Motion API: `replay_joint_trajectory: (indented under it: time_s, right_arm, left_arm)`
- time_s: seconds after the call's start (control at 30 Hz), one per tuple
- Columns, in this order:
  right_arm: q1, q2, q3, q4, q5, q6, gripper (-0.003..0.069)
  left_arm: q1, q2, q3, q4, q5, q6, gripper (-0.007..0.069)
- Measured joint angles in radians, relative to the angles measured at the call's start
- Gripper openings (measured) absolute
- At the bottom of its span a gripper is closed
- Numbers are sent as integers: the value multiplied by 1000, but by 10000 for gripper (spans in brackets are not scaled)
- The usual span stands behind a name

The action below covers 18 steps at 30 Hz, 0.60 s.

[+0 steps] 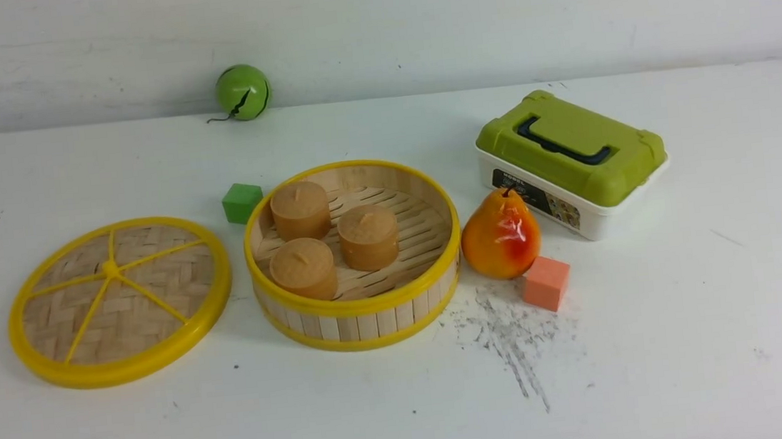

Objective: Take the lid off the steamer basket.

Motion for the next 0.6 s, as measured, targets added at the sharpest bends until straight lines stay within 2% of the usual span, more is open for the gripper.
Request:
replay_joint_trajectory:
  time_s: [0.6]
  right_arm:
    - [0, 0, 0, 0, 0, 0, 240]
  left_arm:
    - [0, 0, 0, 0, 0, 0, 20]
